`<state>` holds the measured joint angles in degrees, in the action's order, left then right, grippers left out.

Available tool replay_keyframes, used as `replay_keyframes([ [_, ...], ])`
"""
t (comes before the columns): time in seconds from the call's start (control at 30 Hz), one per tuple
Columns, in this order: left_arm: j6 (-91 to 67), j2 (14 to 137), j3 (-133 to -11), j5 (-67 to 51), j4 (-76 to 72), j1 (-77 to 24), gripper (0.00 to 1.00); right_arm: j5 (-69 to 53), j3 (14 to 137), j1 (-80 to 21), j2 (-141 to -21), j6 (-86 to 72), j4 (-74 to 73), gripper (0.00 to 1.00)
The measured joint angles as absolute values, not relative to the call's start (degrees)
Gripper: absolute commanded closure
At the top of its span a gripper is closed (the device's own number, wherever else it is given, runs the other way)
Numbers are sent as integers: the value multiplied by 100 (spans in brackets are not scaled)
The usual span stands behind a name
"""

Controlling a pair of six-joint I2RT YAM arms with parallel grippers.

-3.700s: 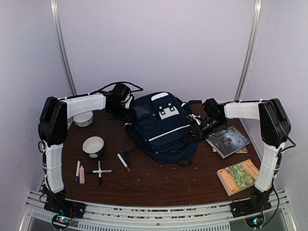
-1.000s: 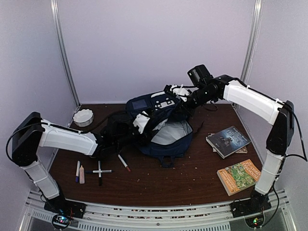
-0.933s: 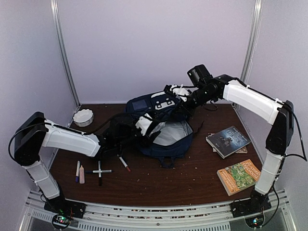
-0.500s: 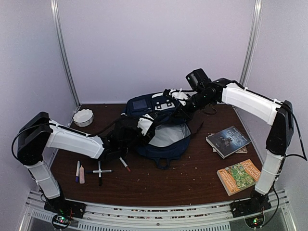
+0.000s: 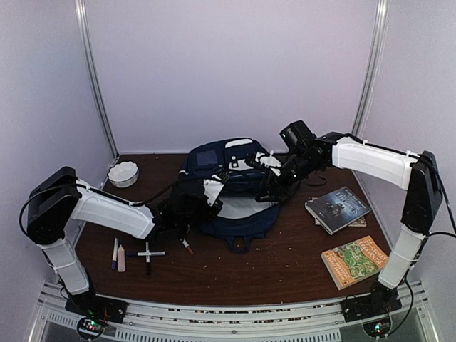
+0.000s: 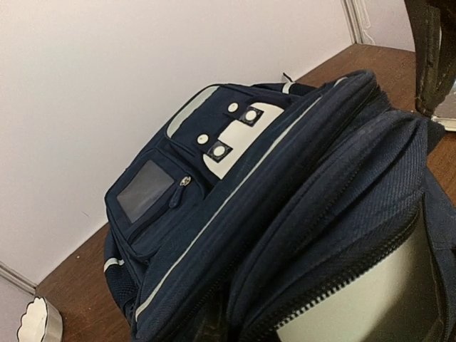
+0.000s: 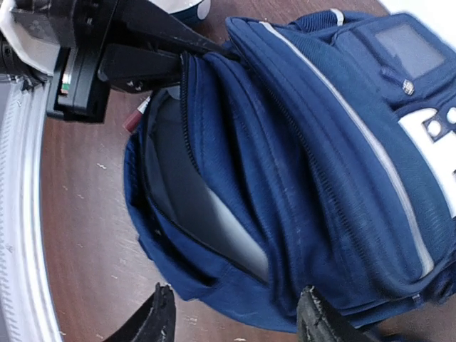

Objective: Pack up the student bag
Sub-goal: Hold the largest pocket of the student bag.

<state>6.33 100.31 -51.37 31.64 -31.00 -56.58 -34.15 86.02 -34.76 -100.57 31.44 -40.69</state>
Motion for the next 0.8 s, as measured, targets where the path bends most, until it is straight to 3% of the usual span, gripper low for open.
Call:
replay_keyframes([
  [0.43, 469, 10031, -5092, 3216, -3446, -5629, 100, -3430, 8724, -3723, -10296, 2644, -3299, 37],
  [0.5, 403, 10031, -5092, 3210, -3446, -5629, 100, -3382, 8739, -3736, -10381, 2626, -3188, 46],
  [0.57, 331, 10031, -5092, 3201, -3444, -5629, 100, -3350, 8750, -3752, -10486, 2602, -3098, 66],
  [0.6, 298, 10031, -5092, 3192, -3435, -5623, 92, -3328, 8753, -3760, -10530, 2615, -3065, 75],
  [0.67, 213, 10031, -5100, 3190, -3387, -5618, 58, -3288, 8764, -3763, -10586, 2628, -2989, 91],
  [0.7, 158, 10029, -5116, 3199, -3323, -5618, 47, -3234, 8764, -3760, -10608, 2563, -2956, 95],
  [0.8, -154, 9935, -5177, 3218, -3079, -5618, 33, -3142, 8711, -3750, -10610, 2609, -2851, 98],
])
